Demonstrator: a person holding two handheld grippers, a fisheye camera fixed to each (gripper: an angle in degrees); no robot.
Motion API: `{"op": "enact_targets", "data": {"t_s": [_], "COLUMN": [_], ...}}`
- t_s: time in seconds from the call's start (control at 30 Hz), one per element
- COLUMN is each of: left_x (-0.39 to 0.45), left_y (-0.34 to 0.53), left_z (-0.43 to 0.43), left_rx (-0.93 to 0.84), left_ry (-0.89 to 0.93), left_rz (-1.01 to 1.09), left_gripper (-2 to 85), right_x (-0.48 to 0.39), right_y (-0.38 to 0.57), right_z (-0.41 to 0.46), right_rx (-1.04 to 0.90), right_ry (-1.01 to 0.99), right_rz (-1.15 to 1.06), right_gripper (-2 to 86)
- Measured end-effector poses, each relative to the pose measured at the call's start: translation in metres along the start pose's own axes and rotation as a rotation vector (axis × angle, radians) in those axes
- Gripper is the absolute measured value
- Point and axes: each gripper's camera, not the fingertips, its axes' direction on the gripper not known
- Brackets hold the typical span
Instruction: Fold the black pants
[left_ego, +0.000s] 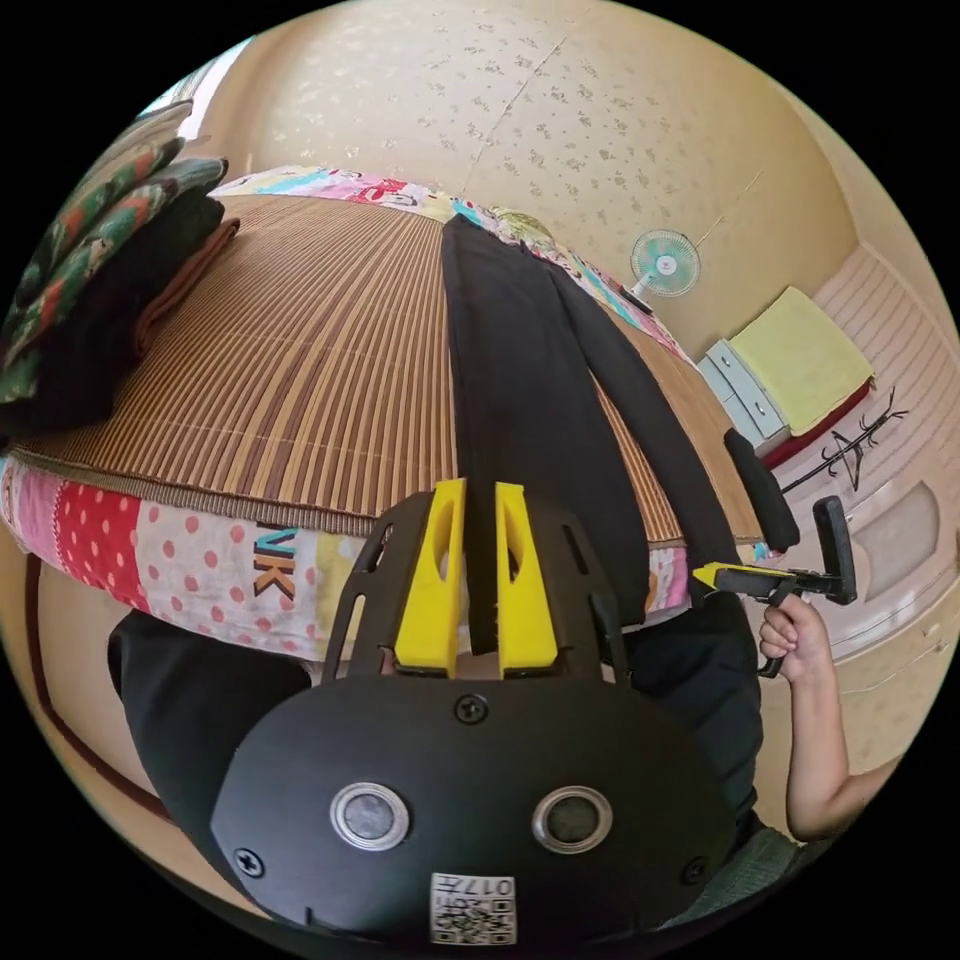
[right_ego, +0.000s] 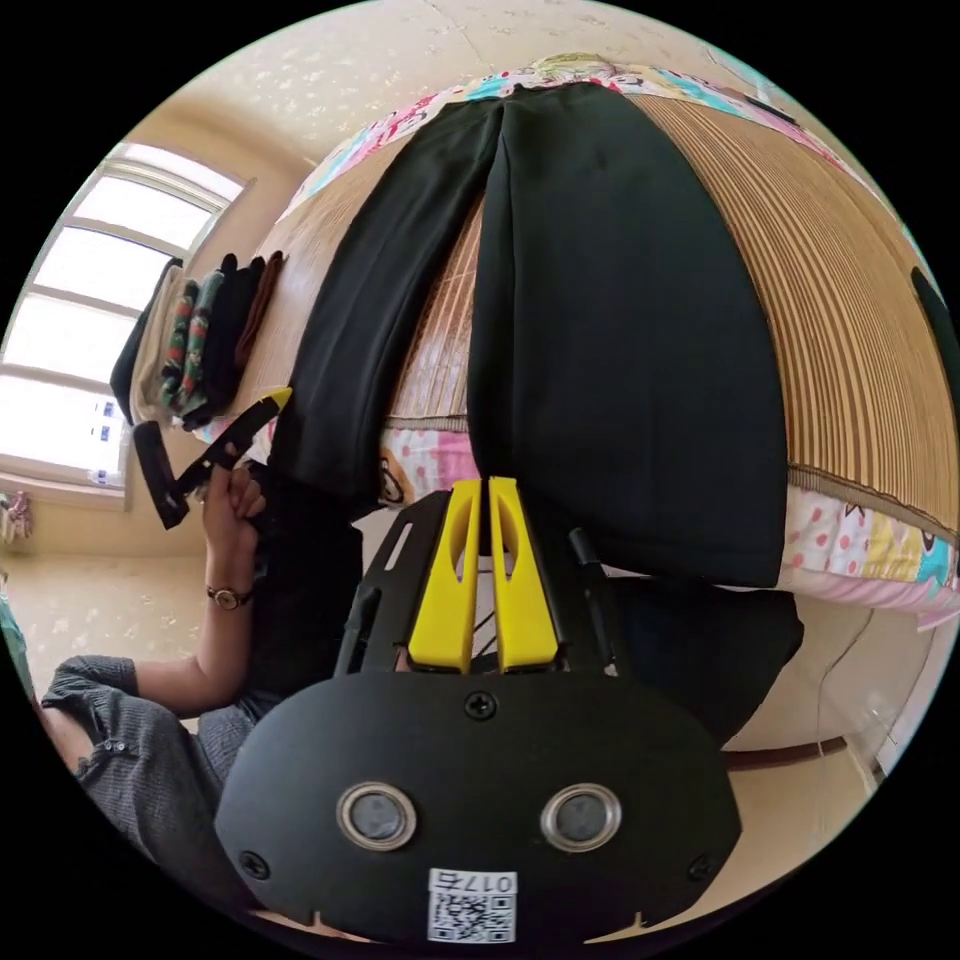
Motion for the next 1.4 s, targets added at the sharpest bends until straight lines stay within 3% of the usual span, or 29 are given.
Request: {"op": "enact_targets", "data": {"t_s": [0.13, 0.27, 0.4, 0.6, 0.67, 0.8, 0.87, 0.97, 1.13, 1.3, 1.4], "left_x": [-0.018, -0.021, -0.018, -0.028, -0.033, -0.051, -0.057, -0.065, -0.087, -0.077, -0.050], "left_y": [0.000, -0.004, -0.012, -0.015, -0.015, -0.018, -0.024, -0.036, -0.057, -0.112, -0.150], "left_z": [-0.016, -0.024, -0.026, -0.040, -0.050, -0.071, -0.074, -0.066, -0.037, -0.020, -0.002], "left_rx": [0.045, 0.066, 0.058, 0.088, 0.129, 0.222, 0.242, 0.218, 0.103, -0.125, -0.233], "left_ry": [0.114, 0.125, 0.116, 0.115, 0.136, 0.299, 0.435, 0.642, 0.826, 0.702, 0.626], "left_rz": [0.011, 0.029, 0.053, 0.065, 0.068, 0.072, 0.079, 0.079, -0.059, -0.039, 0.069], "left_gripper": [5.2, 5.6, 5.8, 5.4, 4.8, 6.6, 8.9, 12.3, 15.8, 16.6, 11.9], "right_x": [0.028, 0.079, 0.118, 0.122, 0.089, -0.031, -0.111, -0.182, -0.212, -0.197, -0.194], "right_y": [0.025, 0.063, 0.073, 0.070, 0.082, 0.076, 0.057, 0.037, 0.016, 0.000, -0.017], "right_z": [-0.040, -0.088, -0.091, -0.069, -0.098, -0.143, -0.140, -0.087, 0.007, 0.017, 0.010], "right_rx": [0.112, 0.325, 0.299, 0.251, 0.421, 0.667, 0.644, 0.498, 0.284, 0.265, 0.248], "right_ry": [-0.188, -0.071, 0.054, -0.061, 0.052, 0.209, 0.153, 0.117, 0.146, -0.020, -0.078], "right_rz": [0.031, 0.215, 0.378, 0.374, 0.435, 0.121, -0.169, -0.438, -0.518, -0.451, -0.474], "right_gripper": [4.9, 9.2, 12.0, 4.9, 3.7, 3.0, 2.9, 2.8, 2.8, 2.8, 3.0]}}
